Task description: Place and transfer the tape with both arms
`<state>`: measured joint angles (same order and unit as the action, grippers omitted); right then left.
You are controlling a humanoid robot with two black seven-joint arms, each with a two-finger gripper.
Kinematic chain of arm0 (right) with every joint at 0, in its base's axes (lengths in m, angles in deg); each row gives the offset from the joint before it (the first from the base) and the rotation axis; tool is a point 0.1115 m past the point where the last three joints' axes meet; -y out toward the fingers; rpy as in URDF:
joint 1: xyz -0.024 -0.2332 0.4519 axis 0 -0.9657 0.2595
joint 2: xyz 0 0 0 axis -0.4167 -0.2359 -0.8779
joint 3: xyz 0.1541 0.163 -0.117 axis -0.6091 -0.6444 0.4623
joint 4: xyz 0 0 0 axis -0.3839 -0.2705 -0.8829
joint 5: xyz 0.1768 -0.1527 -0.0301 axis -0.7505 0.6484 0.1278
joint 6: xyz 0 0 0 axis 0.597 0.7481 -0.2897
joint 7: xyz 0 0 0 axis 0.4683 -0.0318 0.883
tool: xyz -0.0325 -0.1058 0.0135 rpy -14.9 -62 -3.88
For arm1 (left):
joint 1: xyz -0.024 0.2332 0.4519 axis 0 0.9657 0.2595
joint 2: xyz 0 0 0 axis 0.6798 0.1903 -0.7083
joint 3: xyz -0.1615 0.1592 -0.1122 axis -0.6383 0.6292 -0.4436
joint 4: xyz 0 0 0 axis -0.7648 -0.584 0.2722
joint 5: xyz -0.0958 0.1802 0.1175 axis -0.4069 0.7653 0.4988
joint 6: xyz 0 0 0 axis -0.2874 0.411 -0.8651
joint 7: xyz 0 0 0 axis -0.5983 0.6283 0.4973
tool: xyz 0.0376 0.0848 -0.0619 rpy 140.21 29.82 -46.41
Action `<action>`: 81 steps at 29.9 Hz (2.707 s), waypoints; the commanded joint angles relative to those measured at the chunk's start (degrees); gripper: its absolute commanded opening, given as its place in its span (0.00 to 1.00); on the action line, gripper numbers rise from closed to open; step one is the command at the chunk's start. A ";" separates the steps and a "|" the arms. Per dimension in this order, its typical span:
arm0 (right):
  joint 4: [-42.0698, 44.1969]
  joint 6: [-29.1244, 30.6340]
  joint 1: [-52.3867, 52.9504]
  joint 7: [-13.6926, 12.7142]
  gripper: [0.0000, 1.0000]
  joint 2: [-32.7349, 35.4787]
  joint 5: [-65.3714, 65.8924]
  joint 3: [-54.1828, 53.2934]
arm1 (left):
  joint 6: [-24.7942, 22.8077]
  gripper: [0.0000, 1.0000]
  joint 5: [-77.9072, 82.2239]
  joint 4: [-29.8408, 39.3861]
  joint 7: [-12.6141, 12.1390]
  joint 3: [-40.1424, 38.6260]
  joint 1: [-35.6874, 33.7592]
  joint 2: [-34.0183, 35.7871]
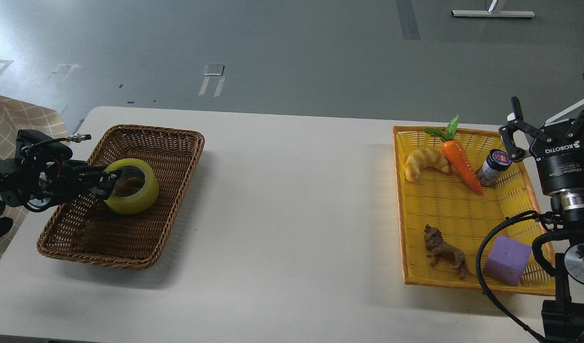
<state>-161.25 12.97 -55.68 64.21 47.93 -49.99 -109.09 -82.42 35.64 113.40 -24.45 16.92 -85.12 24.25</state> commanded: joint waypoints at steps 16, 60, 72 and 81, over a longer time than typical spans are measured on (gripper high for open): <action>0.26 0.00 -0.37 0.03 0.98 0.00 -0.18 -0.09 | -0.22 0.80 -2.89 -0.95 0.20 0.12 0.16 -0.32; 6.14 0.00 10.08 -0.67 0.99 0.00 -0.09 0.79 | -22.07 0.98 -95.27 16.02 8.20 -28.96 -5.83 -18.60; 9.75 0.00 13.08 -0.94 0.99 0.26 0.00 3.15 | -22.07 0.98 -94.83 16.10 8.29 -33.98 4.64 -31.08; 9.66 0.00 13.07 -0.94 0.99 1.14 0.00 4.21 | -22.07 0.98 -94.92 15.93 8.29 -36.08 4.99 -33.02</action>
<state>-151.58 12.97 -42.70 63.26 49.04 -50.00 -104.90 -104.49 -59.17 129.41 -16.14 -18.37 -80.39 -8.47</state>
